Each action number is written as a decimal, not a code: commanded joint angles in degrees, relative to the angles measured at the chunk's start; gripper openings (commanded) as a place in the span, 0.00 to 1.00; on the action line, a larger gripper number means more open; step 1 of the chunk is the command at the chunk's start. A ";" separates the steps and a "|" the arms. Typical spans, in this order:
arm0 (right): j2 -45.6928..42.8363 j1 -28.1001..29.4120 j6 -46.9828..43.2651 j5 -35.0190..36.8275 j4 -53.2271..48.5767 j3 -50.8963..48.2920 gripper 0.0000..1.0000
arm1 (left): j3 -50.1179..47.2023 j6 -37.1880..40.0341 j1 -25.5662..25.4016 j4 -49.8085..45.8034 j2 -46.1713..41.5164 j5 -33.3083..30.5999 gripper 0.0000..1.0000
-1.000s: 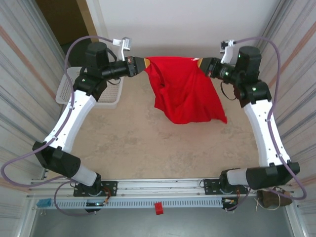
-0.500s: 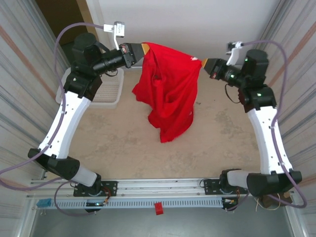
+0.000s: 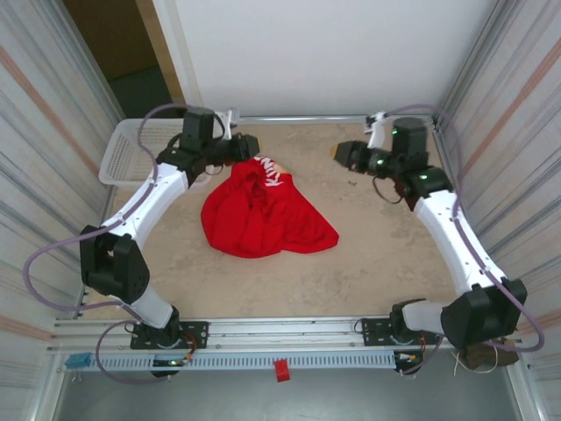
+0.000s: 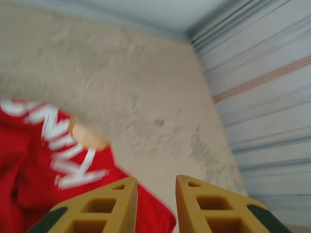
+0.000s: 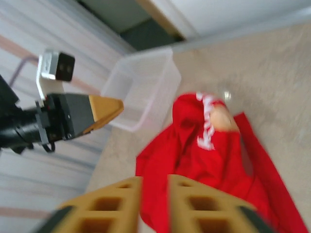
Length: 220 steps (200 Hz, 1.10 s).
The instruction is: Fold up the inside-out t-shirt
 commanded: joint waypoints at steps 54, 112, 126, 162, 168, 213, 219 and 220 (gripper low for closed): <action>22.99 16.19 -2.03 18.47 4.72 0.52 0.76 | -17.44 0.93 -7.43 -0.06 -8.39 -19.15 0.54; 38.96 17.08 2.01 18.68 4.84 9.56 0.56 | -18.83 2.92 -10.39 2.66 1.94 -23.85 0.58; 38.68 16.57 2.57 17.55 5.79 8.86 0.20 | -18.08 2.71 -10.49 3.45 4.99 -23.19 0.59; 30.58 13.57 3.03 15.17 7.98 3.89 0.00 | -17.37 2.49 -10.66 3.89 9.75 -23.10 0.35; 28.21 12.87 2.97 14.82 7.90 2.98 0.00 | -17.64 2.32 -10.64 4.15 9.47 -22.77 0.21; 9.99 7.86 2.46 14.18 6.01 -4.99 0.00 | -22.69 -0.65 -10.63 10.36 -0.77 -16.21 0.00; 7.74 7.17 2.35 14.33 5.27 -5.92 0.00 | -23.52 -1.08 -10.66 11.48 -2.54 -14.86 0.00; 7.38 7.07 2.34 14.34 5.17 -6.05 0.00 | -23.69 -1.20 -10.66 11.71 -2.81 -14.70 0.00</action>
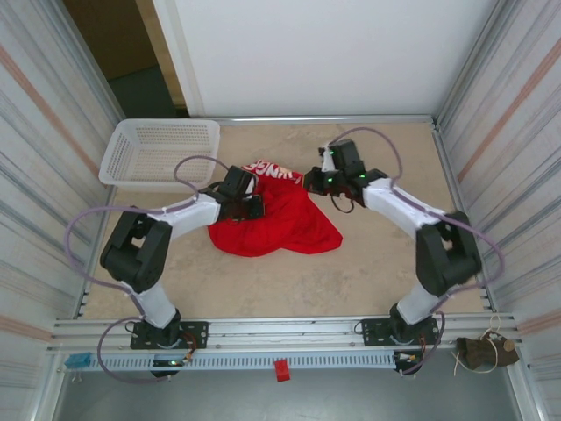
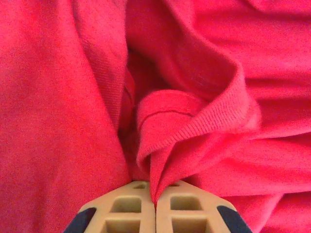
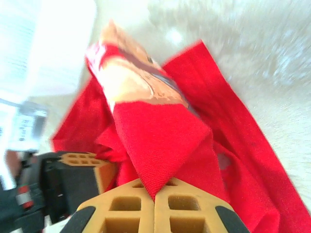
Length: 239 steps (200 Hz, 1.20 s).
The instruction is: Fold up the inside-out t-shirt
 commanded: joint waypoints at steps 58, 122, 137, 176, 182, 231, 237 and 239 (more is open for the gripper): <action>-21.32 -4.79 -0.82 2.10 -5.10 -11.33 0.00 | -10.18 -5.12 -0.15 16.40 -20.89 9.86 0.00; -21.71 -5.38 -0.26 -4.07 -0.77 -14.29 0.00 | -8.14 1.32 -0.05 1.43 -19.31 -2.70 0.57; -21.47 -5.33 -0.78 -4.68 -1.27 -13.52 0.00 | -7.01 5.30 -2.63 1.06 -19.02 -4.67 0.58; -20.81 -5.27 -0.95 -5.62 -1.41 -12.33 0.00 | 0.47 19.04 -12.19 0.25 -12.73 -9.89 0.62; -20.70 -5.22 -0.91 -5.68 -1.39 -12.25 0.00 | 1.76 20.67 -13.20 -0.24 -11.11 -10.31 0.62; -20.39 -4.90 -0.91 -5.87 -1.54 -11.44 0.00 | 6.51 26.82 -17.57 1.24 -1.45 -9.84 0.63; -20.35 -4.90 -0.91 -5.90 -1.63 -11.35 0.00 | 6.43 26.56 -17.59 1.57 -0.89 -9.65 0.63; -20.36 -4.96 -0.87 -5.90 -1.60 -11.31 0.00 | 6.44 26.49 -17.59 1.74 -0.82 -9.59 0.63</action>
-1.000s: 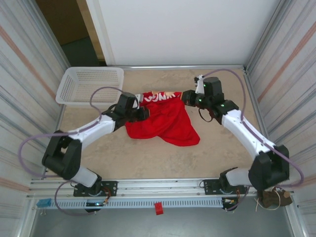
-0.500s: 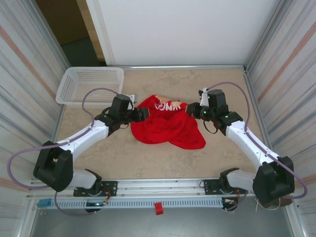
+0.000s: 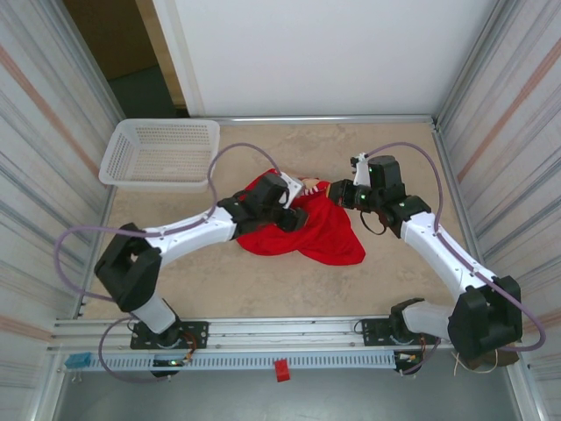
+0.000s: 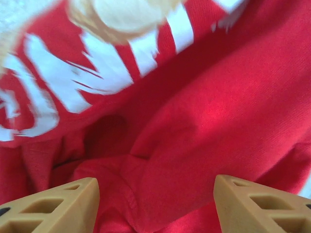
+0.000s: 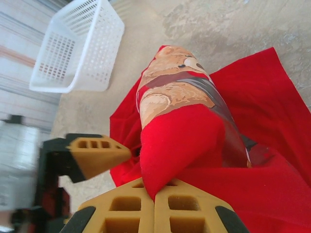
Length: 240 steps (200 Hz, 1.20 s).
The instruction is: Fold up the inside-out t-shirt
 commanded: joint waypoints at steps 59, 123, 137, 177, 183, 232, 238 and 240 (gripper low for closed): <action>-0.06 0.13 -0.76 -2.26 0.53 2.98 0.00 | 2.81 3.22 -0.26 2.51 7.94 -0.98 0.62; 2.55 -0.24 -0.85 -4.37 2.64 3.52 0.00 | -0.05 0.97 -0.70 6.21 5.64 2.29 0.66; 2.80 -0.45 -0.76 -4.88 2.99 3.43 0.00 | -0.93 0.13 -0.70 7.45 5.44 1.90 0.68; 2.85 -0.72 -0.34 -6.30 3.54 3.09 0.00 | -0.02 -2.13 -0.70 9.55 7.43 3.49 0.70; 2.92 -0.77 -0.32 -6.72 3.65 3.08 0.00 | 0.79 -2.14 -0.79 9.05 8.19 3.70 0.68; 3.65 -2.14 -0.15 -7.50 2.95 2.99 0.00 | 3.90 -2.65 1.63 7.35 8.43 5.87 0.00; 3.93 -2.40 -0.23 -7.38 2.87 3.03 0.00 | 3.84 -2.95 2.56 7.34 7.24 7.66 0.00; 4.10 -2.47 -0.23 -7.34 2.86 3.00 0.00 | 3.86 -3.15 2.90 7.31 6.85 8.54 0.00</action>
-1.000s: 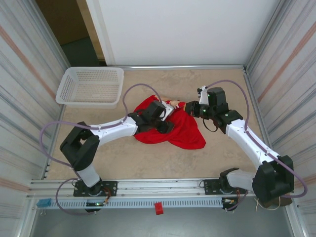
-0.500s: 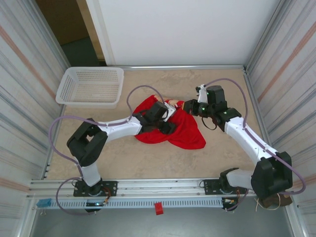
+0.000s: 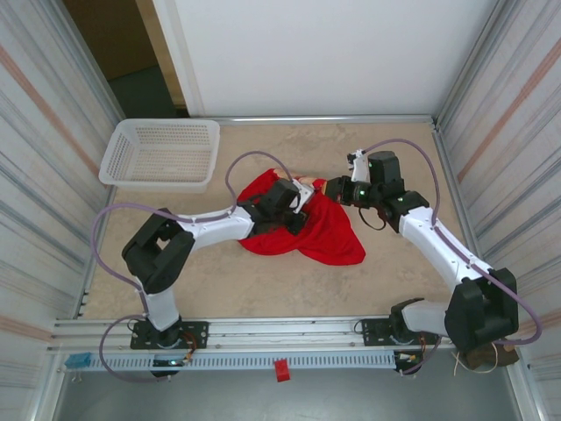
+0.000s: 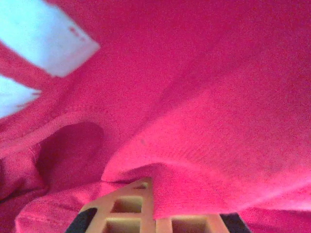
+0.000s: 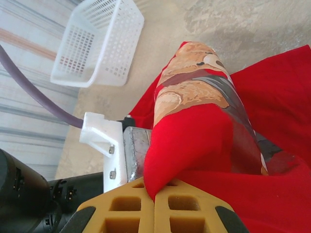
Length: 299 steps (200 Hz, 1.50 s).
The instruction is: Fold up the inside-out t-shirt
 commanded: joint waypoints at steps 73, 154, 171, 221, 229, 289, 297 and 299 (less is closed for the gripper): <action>9.55 -4.84 -1.57 0.47 0.74 4.25 0.51 | 10.25 -15.39 13.11 5.28 -10.59 40.84 0.00; -12.20 5.84 -0.53 12.69 -2.72 -2.87 0.71 | 11.31 -23.55 14.86 11.08 -11.70 46.11 0.00; -10.71 8.76 -0.20 16.94 -1.52 -3.81 0.72 | 12.70 -23.69 14.94 9.91 -11.79 46.83 0.00; -2.40 9.87 0.19 22.44 3.30 -3.12 0.63 | 14.71 -24.28 15.12 8.77 -12.80 48.19 0.00; -0.86 9.44 -0.09 22.24 3.36 -2.02 0.58 | 14.73 -24.44 15.13 8.78 -12.89 48.41 0.00; 3.58 7.62 -4.58 14.43 0.99 5.18 0.00 | 11.56 -28.36 16.56 13.17 -13.86 48.76 0.00; 2.92 7.18 -5.60 11.64 0.90 5.39 0.00 | 10.70 -29.81 17.68 13.94 -13.86 47.56 0.00; 2.60 7.02 -5.90 11.00 0.85 5.46 0.00 | 10.56 -30.12 18.02 13.89 -13.86 46.99 0.00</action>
